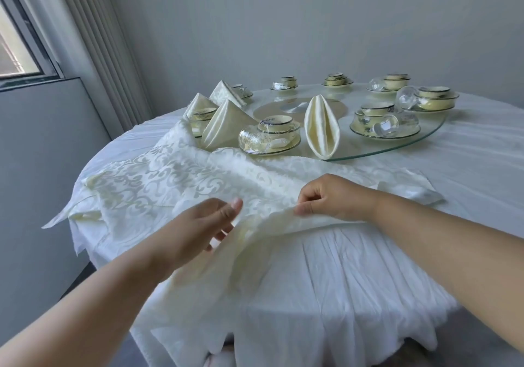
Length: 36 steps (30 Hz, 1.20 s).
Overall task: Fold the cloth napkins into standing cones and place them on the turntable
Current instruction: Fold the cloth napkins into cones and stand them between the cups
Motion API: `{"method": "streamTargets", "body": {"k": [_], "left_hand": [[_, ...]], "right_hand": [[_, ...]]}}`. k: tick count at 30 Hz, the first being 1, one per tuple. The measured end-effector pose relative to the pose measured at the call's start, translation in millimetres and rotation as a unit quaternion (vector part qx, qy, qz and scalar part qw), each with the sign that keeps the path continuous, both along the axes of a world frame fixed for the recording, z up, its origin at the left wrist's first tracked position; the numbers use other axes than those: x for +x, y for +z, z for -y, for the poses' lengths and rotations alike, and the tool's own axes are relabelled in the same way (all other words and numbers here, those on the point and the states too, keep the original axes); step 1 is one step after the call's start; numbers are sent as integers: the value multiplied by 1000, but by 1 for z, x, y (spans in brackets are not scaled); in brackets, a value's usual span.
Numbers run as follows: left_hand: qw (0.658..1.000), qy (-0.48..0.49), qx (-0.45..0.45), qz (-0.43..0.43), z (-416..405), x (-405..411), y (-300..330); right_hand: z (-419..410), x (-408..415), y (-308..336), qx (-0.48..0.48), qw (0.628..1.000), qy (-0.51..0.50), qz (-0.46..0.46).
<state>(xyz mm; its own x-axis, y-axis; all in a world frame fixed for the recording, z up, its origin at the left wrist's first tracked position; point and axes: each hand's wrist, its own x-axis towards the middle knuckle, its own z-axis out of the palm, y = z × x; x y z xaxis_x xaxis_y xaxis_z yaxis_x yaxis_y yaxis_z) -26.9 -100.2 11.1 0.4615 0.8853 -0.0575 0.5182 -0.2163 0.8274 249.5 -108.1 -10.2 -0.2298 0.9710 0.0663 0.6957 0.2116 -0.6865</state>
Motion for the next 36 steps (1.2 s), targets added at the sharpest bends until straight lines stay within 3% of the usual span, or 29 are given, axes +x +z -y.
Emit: {"method": "streamTargets", "body": {"k": [6,10,13,19,24,27,30,34,36], "left_hand": [[997,-44,-24,-67,5,22,-5],[976,-150,-117,-102,15,58,-4],[965,-203,-46,-157,23,82,-5],[966,-218,-120,-70,11,79,0],[977,-132,-162,44,-12,36,-11],[991,-3,-94,95,-17,21,-13],[994,100,28,37,-26,15,-16],[979,133,108,-111,-40,28,-27],[965,148,136,-169,-45,39,-32]], "right_hand": [[49,24,26,-52,996,-11,68],[97,48,47,-96,991,-19,92],[126,67,63,-105,989,-28,102],[131,79,80,-105,988,-70,85],[58,61,66,-42,987,-127,94],[2,45,43,-18,985,-119,125],[-37,42,15,-36,970,-144,195],[-44,50,-6,-14,917,-255,308],[-36,56,-9,-27,903,-252,347]]}}
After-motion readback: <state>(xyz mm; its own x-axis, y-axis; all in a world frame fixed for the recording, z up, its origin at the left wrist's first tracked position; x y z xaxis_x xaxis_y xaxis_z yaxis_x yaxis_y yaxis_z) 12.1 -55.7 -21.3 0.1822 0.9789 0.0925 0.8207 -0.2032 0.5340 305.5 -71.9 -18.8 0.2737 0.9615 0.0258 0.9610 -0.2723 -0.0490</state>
